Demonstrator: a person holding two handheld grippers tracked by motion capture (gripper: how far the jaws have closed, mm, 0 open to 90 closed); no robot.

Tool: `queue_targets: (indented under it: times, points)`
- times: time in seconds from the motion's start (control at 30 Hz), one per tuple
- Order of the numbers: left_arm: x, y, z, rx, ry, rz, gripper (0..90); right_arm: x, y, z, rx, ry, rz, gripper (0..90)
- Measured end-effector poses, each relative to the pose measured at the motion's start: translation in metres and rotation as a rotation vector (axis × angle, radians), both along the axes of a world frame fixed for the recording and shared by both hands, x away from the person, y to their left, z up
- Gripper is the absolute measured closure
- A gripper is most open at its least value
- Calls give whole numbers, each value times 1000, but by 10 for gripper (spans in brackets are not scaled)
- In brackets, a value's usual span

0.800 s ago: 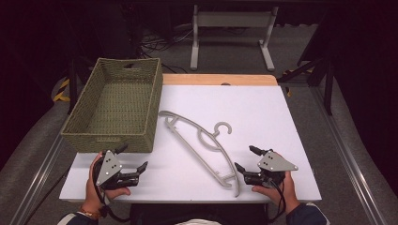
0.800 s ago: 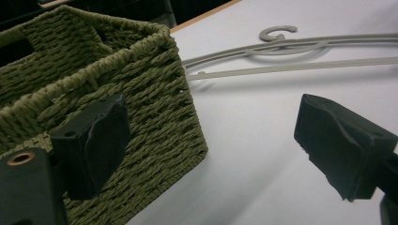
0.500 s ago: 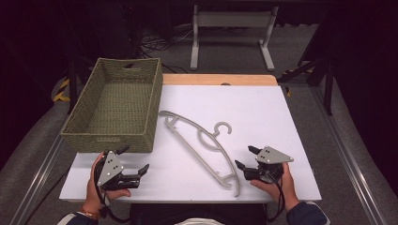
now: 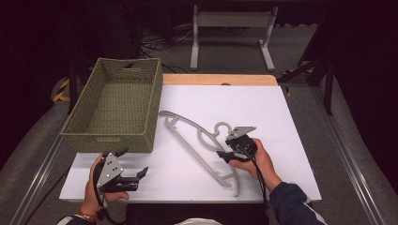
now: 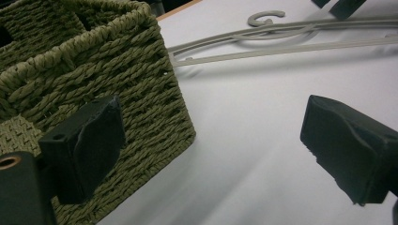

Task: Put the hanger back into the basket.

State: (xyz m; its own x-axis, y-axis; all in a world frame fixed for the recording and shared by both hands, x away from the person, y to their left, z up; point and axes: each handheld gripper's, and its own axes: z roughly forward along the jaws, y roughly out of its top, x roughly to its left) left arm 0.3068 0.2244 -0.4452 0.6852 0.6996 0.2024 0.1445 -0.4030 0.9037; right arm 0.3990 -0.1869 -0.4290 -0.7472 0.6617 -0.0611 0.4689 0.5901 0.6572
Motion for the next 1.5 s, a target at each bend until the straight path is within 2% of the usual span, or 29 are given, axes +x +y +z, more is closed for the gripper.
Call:
queue_targets:
  times: [0.13, 0.23, 0.4, 0.43, 0.53, 0.57, 0.6, 0.83, 1.07, 1.13, 1.17, 1.3, 1.5]
  points:
    - [-1, 2, -1, -1, 5, -3, 78, 9, 0, -5, -31, 46, -29, 528]
    - [0, 1, 0, 9, 8, -9, 87, 11, -2, -10, -51, 105, -32, 576]
    - [0, -2, -2, 9, 25, -18, 88, 12, -1, -10, -63, 112, -35, 597]
    - [1, -2, -2, 21, 19, -16, 88, 13, 0, -10, -72, 109, -32, 605]
    - [1, -3, -2, 17, 27, -16, 88, 16, 6, -7, -110, 127, -27, 637]
    - [0, -4, -3, 23, 26, -17, 89, 18, 8, -6, -123, 142, -20, 679]
    - [0, -4, -2, 29, 21, -16, 89, 19, 8, -6, -127, 141, -15, 721]
    - [1, -4, -4, 23, 36, -20, 91, 26, 8, -3, -135, 182, -12, 745]
    - [1, -6, -3, 46, 24, -21, 92, 27, 12, -2, -169, 175, -44, 765]
    - [0, -6, -3, 47, 25, -23, 92, 28, 12, -1, -206, 134, -96, 786]
    - [0, -7, -3, 48, 24, -24, 92, 29, 11, -1, -210, 125, -111, 793]
    - [0, -6, -3, 47, 21, -27, 93, 34, 3, -2, -189, 110, -141, 813]
    - [-1, -8, -2, 52, 18, -34, 95, 37, -4, -4, -169, 69, -135, 819]
